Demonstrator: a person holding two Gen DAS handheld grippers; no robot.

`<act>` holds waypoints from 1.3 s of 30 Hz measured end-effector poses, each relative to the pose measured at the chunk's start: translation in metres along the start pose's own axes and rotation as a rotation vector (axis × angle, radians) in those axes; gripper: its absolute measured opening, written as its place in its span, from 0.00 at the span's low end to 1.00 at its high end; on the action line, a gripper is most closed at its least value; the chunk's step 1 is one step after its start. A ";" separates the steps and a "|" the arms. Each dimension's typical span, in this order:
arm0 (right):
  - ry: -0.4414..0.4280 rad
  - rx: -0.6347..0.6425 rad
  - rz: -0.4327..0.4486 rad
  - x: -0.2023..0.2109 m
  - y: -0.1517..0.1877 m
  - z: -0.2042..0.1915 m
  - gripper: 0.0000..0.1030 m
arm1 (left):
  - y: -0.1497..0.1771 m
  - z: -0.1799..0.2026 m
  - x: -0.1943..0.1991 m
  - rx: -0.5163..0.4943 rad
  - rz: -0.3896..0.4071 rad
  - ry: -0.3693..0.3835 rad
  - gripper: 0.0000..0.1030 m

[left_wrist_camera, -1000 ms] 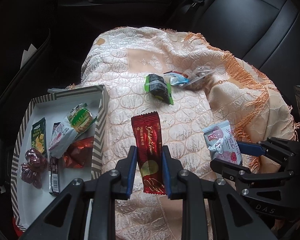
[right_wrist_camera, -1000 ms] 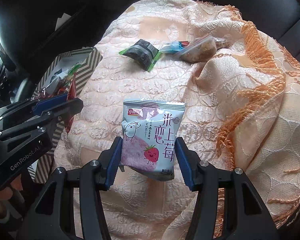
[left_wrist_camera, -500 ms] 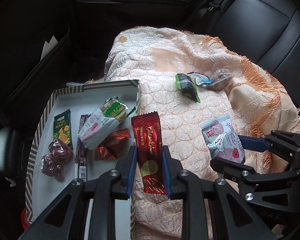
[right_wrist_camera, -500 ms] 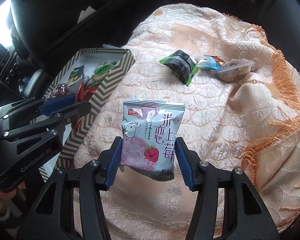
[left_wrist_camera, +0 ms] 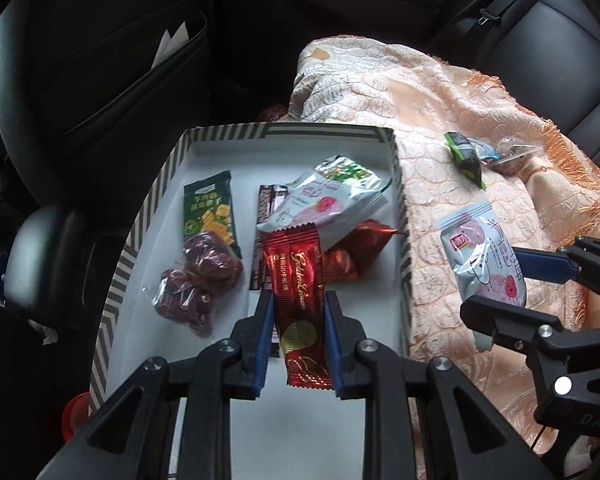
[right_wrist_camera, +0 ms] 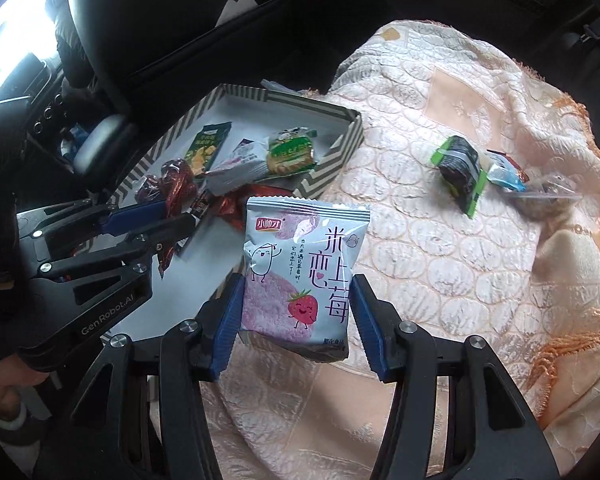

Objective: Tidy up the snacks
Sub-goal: 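Carry the red candy and pink packet into the white box and open both grippers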

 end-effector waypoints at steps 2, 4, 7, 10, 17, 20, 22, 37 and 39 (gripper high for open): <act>-0.012 0.017 0.001 -0.004 -0.007 -0.009 0.51 | 0.001 -0.011 -0.003 0.012 -0.008 -0.012 0.25; -0.022 0.032 0.002 -0.008 -0.014 -0.017 0.51 | 0.002 -0.024 -0.006 0.026 -0.014 -0.025 0.25; -0.036 0.058 -0.001 -0.016 -0.023 -0.028 0.51 | 0.004 -0.039 -0.011 0.043 -0.024 -0.042 0.25; -0.049 0.078 -0.012 -0.025 -0.029 -0.038 0.51 | 0.006 -0.049 -0.017 0.053 -0.037 -0.055 0.25; -0.054 0.123 -0.027 -0.044 -0.034 -0.054 0.51 | 0.009 -0.063 -0.028 0.054 -0.055 -0.075 0.25; -0.077 0.129 -0.030 -0.045 -0.036 -0.063 0.51 | 0.009 -0.064 -0.030 0.050 -0.054 -0.082 0.25; -0.062 0.166 -0.036 -0.047 -0.036 -0.069 0.51 | 0.008 -0.066 -0.032 0.051 -0.055 -0.087 0.25; -0.120 0.101 -0.058 -0.057 -0.027 -0.069 0.53 | 0.010 -0.066 -0.038 0.037 -0.058 -0.107 0.50; -0.121 0.101 -0.054 -0.055 -0.027 -0.069 0.53 | 0.010 -0.067 -0.037 0.037 -0.053 -0.106 0.54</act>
Point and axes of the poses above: each gripper's, at about its wrist camera, not at the fingertips, and x roughly against the way its jaws point, z to its right, y to its underside, the point moved 8 cm from there along -x, roughly the way its jaws point, and after that the axes turned 14 degrees about x, right-handed, at the moved point
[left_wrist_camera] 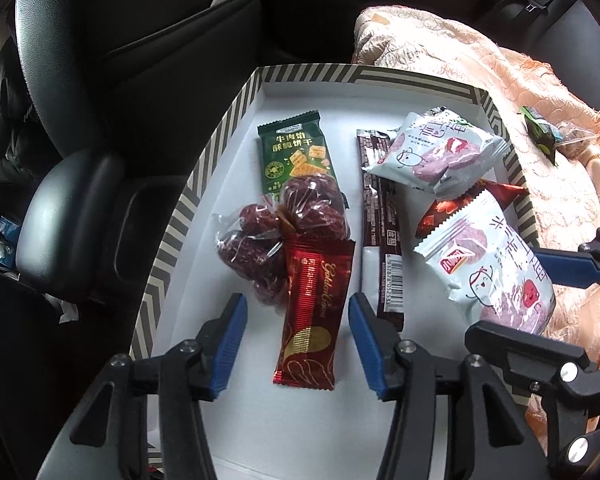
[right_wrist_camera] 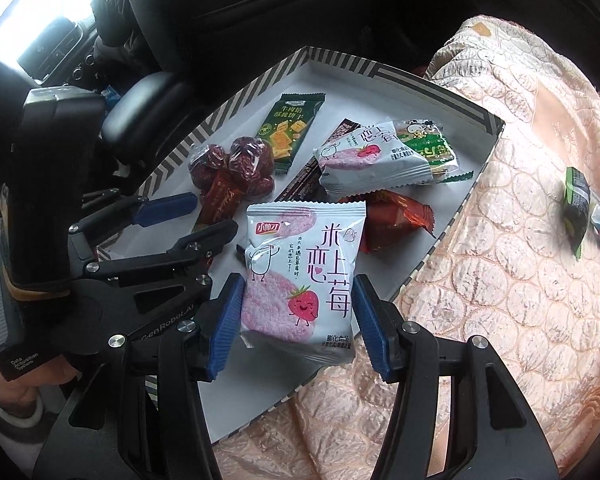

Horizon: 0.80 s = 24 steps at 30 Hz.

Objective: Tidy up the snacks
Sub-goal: 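Carry the red candy and pink packet into the white box and open both grippers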

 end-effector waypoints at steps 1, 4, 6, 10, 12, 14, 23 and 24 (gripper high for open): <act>0.002 0.003 0.002 0.001 0.000 -0.001 0.53 | 0.000 -0.001 0.001 0.003 0.003 0.000 0.55; 0.011 0.005 0.019 0.006 -0.002 0.000 0.53 | -0.002 -0.005 0.004 0.015 0.012 -0.001 0.65; 0.002 -0.002 0.019 0.007 -0.002 0.001 0.53 | -0.003 -0.006 0.007 0.013 0.019 -0.005 0.65; -0.017 -0.007 0.051 0.012 -0.006 -0.001 0.54 | -0.007 -0.012 0.012 0.027 0.035 -0.021 0.67; -0.024 0.025 0.008 0.006 -0.004 -0.006 0.59 | -0.009 -0.016 0.013 0.037 0.038 -0.023 0.67; -0.035 0.026 -0.016 0.003 -0.003 -0.007 0.59 | -0.010 -0.019 0.014 0.048 0.038 -0.026 0.67; -0.069 0.029 0.093 0.031 -0.006 -0.010 0.60 | -0.013 -0.023 0.019 0.072 0.052 -0.019 0.68; -0.071 0.028 0.098 0.033 -0.006 -0.010 0.60 | -0.013 -0.022 0.020 0.072 0.053 -0.017 0.68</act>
Point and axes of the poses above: each gripper's, at about its wrist camera, not at the fingertips, and x roughly against the way its jaws point, z to its right, y to its underside, the point moved 8 cm from there along -x, roughly the way its jaws point, and after that the axes turned 14 degrees about x, right-handed, at the moved point
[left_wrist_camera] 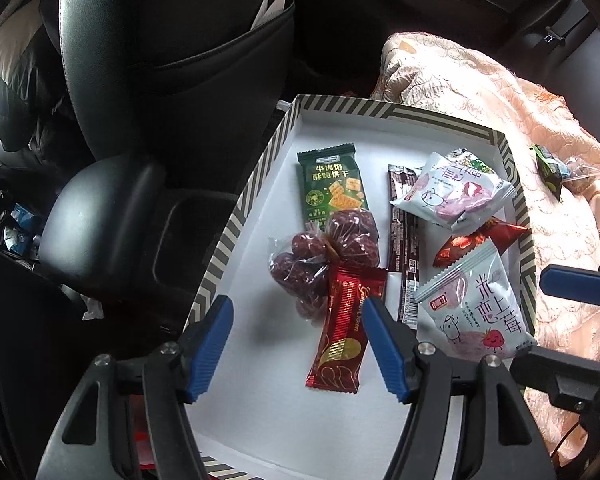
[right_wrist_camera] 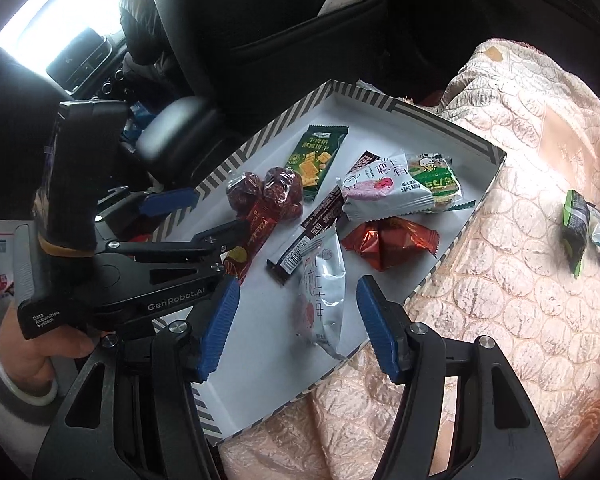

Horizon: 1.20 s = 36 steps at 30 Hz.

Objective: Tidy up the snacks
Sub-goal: 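Carry the red candy and pink packet into the white box and open both grippers, then move both grippers back over the blanket toward the green packet and nut bag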

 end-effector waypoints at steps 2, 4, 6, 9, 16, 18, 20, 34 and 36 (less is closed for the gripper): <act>0.004 -0.003 0.005 0.003 -0.001 0.001 0.60 | -0.001 0.001 0.002 0.004 0.002 0.005 0.68; 0.009 -0.014 0.012 0.008 0.000 0.003 0.60 | -0.002 0.002 0.005 0.003 0.007 0.011 0.68; 0.012 -0.027 0.015 0.011 0.001 0.007 0.60 | -0.003 0.005 0.008 0.002 0.013 0.017 0.68; 0.028 -0.051 0.018 0.015 0.003 0.018 0.60 | -0.004 0.012 0.011 -0.006 0.017 0.028 0.70; 0.067 -0.115 0.017 0.027 0.017 0.044 0.60 | -0.003 0.040 0.014 -0.029 0.008 0.075 0.79; 0.090 -0.124 0.022 0.032 0.021 0.051 0.60 | -0.002 0.051 0.015 -0.043 0.004 0.088 0.81; 0.112 -0.134 0.027 0.037 0.023 0.059 0.60 | -0.002 0.061 0.015 -0.062 0.000 0.095 0.82; 0.251 -0.292 0.046 0.076 0.060 0.150 0.60 | -0.004 0.155 0.018 -0.153 -0.024 0.196 0.87; 0.276 -0.322 0.048 0.082 0.066 0.166 0.60 | -0.006 0.168 0.018 -0.160 -0.027 0.214 0.89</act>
Point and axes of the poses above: each gripper's, at about its wrist camera, not at the fingertips, and x roughly against the way its jaws point, z to its right, y to its underside, the point moved 8 cm from there along -x, roughly the way its jaws point, and after that the axes turned 14 degrees about x, right-handed, at the moved point
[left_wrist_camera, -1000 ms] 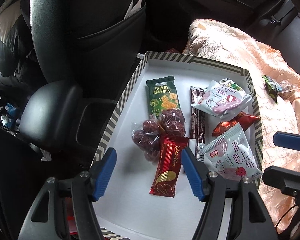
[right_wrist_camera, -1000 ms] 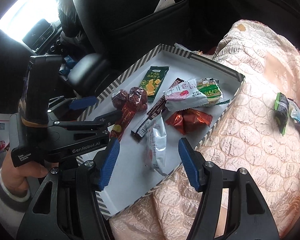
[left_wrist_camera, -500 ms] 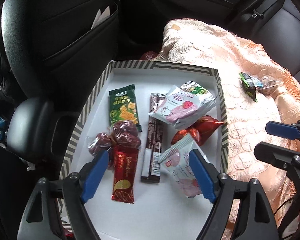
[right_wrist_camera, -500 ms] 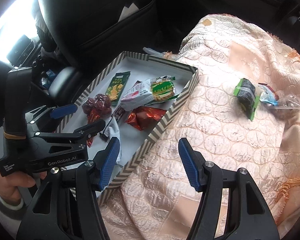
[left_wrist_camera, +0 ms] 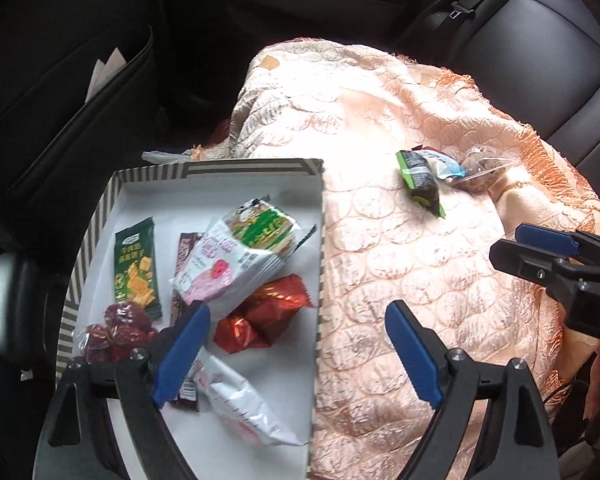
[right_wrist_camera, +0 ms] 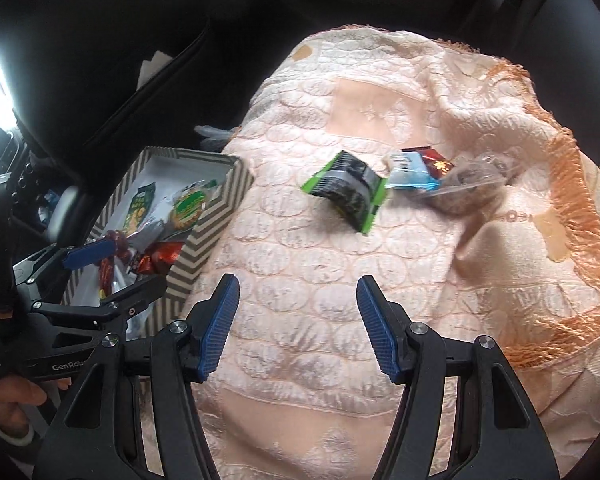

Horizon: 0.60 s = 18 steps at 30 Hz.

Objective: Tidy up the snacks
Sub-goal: 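Move both grippers back over the blanket toward the green packet and nut bag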

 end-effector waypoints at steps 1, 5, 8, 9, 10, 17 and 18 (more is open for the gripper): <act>0.007 -0.018 0.002 0.000 0.000 0.008 0.60 | -0.002 0.006 -0.002 0.000 -0.004 0.009 0.89; 0.036 -0.065 -0.006 -0.001 0.003 0.037 0.60 | -0.011 0.027 -0.012 -0.004 -0.026 0.034 0.90; 0.045 -0.094 -0.006 -0.002 0.004 0.054 0.60 | -0.020 0.041 -0.020 0.001 -0.041 0.047 0.91; 0.046 -0.106 -0.006 -0.002 0.004 0.059 0.60 | -0.024 0.046 -0.022 0.004 -0.043 0.050 0.91; 0.048 -0.117 -0.004 -0.001 0.004 0.064 0.60 | -0.028 0.051 -0.025 0.004 -0.044 0.053 0.91; 0.044 -0.178 0.012 0.005 0.002 0.090 0.60 | -0.057 0.089 -0.050 -0.005 -0.067 0.072 0.93; 0.048 -0.182 0.010 0.005 0.002 0.092 0.60 | -0.060 0.093 -0.054 -0.011 -0.073 0.071 0.93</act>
Point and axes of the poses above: each gripper's, at about its wrist camera, not at the fingertips, and x roughly against the way its jaws point, z to its right, y to its underside, the point moved 8 cm from there along -x, roughly the way its jaws point, and after that the axes turned 14 degrees about x, right-handed, at the moved point
